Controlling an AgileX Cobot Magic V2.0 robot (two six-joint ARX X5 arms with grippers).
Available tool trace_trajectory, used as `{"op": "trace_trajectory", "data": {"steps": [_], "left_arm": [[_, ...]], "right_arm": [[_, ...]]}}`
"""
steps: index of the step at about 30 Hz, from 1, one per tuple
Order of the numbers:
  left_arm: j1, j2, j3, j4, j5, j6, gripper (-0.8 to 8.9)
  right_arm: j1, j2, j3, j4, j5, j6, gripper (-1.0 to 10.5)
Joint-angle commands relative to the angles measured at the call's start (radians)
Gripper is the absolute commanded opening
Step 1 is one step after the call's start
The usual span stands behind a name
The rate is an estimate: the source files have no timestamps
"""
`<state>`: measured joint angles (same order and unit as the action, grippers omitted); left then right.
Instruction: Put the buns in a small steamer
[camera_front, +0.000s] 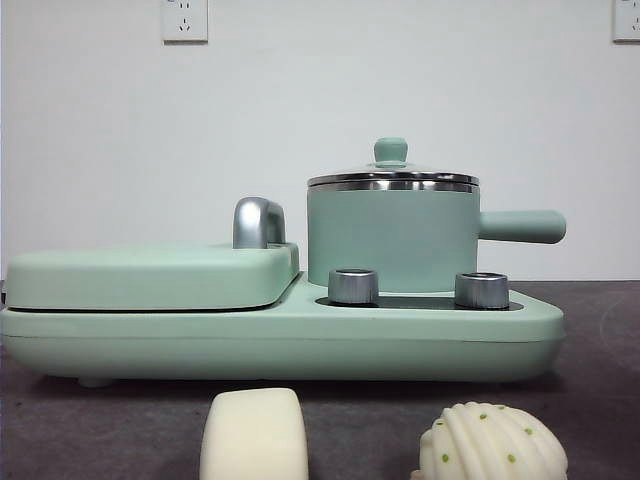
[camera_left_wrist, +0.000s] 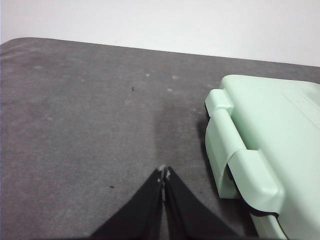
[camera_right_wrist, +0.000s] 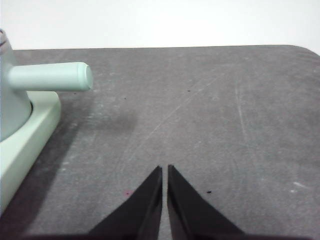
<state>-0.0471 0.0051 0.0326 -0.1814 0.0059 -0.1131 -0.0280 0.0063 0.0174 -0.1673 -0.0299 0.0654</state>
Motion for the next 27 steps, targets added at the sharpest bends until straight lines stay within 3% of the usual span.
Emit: {"op": "trace_trajectory", "data": {"steps": [1,5,9,15,22,27], "left_arm": [[-0.001,-0.002,-0.019,0.006,0.001,-0.015,0.07],[-0.001,0.000,-0.011,0.005,0.002,-0.065,0.07],[-0.017,0.008,0.047,-0.046,0.003,-0.098,0.08],[-0.055,0.064,0.166,-0.063,0.047,-0.189,0.09],[-0.089,0.215,0.353,-0.122,0.158,-0.179,0.08],[-0.101,0.358,0.515,-0.172,0.278,-0.137,0.08]], "right_arm": [[-0.002,-0.003,-0.005,0.010,-0.017,0.054,0.2],[0.001,-0.003,0.006,0.015,-0.114,0.085,0.2],[0.016,-0.002,0.050,0.006,-0.200,0.199,0.2],[0.059,0.002,0.175,-0.073,-0.245,0.301,0.2],[0.097,0.095,0.381,-0.169,-0.322,0.310,0.2],[0.099,0.212,0.540,-0.277,-0.378,0.244,0.2]]}}
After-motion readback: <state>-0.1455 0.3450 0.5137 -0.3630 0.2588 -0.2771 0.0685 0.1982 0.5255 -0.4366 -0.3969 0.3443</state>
